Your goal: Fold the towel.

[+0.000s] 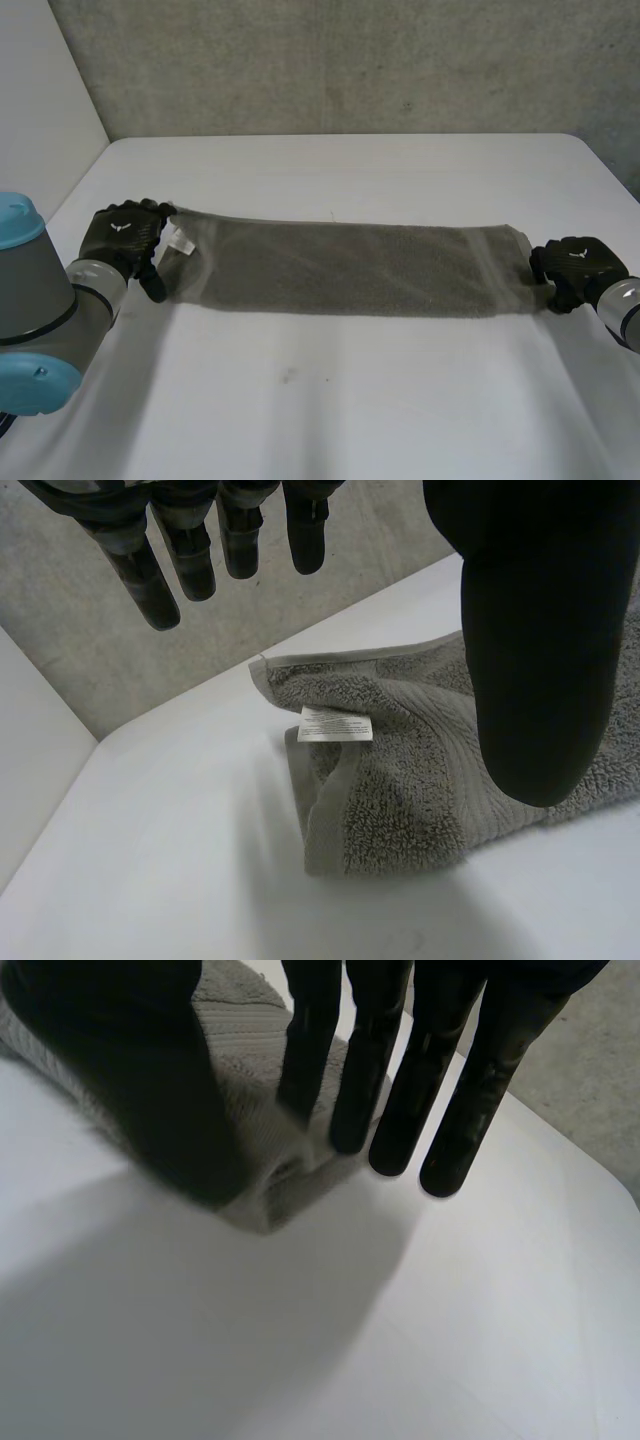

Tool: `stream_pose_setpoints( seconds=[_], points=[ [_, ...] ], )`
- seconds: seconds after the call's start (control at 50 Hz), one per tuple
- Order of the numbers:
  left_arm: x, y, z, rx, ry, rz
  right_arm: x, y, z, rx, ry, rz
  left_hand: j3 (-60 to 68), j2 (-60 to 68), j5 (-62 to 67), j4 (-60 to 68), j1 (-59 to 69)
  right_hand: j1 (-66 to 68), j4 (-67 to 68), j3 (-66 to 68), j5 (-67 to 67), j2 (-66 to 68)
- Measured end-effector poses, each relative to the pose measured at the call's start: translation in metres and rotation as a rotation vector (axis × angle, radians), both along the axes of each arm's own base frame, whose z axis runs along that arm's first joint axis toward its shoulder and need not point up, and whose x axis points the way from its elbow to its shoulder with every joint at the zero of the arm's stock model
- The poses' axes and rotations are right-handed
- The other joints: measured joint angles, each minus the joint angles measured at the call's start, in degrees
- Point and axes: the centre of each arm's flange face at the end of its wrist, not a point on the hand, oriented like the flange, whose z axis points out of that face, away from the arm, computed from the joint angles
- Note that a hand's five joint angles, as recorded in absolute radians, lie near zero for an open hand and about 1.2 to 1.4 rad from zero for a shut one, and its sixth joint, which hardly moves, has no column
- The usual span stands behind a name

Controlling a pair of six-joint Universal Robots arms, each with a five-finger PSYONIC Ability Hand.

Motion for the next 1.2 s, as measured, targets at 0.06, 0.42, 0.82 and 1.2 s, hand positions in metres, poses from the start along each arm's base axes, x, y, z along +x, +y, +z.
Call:
stream_pose_setpoints(
  seconds=[0.06,0.42,0.82,1.2],
  points=[
    [0.0,0.0,0.0,0.001,0.0,0.0,-0.007,-0.007,0.002,-0.015,0.015,-0.031,0.0,0.0,0.0,-0.09,0.0,7.02,12.41,12.2,12.01,11.59],
    [0.001,0.0,0.0,0.0,0.0,0.003,-0.08,-0.041,0.075,-0.255,0.387,-0.372,0.0,0.0,0.0,-0.09,0.0,7.02,12.93,12.52,12.97,11.65],
    [0.001,0.003,0.0,0.004,-0.001,0.003,0.218,0.063,0.094,-0.504,0.066,0.576,0.0,0.0,0.0,-0.09,0.0,7.27,13.06,12.52,13.31,11.71],
    [-0.005,0.01,-0.002,0.013,-0.002,-0.021,0.261,0.118,0.049,-0.377,-0.012,0.686,0.0,-0.03,0.0,-0.09,0.0,-34.76,-41.77,-42.95,-39.63,-43.03]
  ],
)
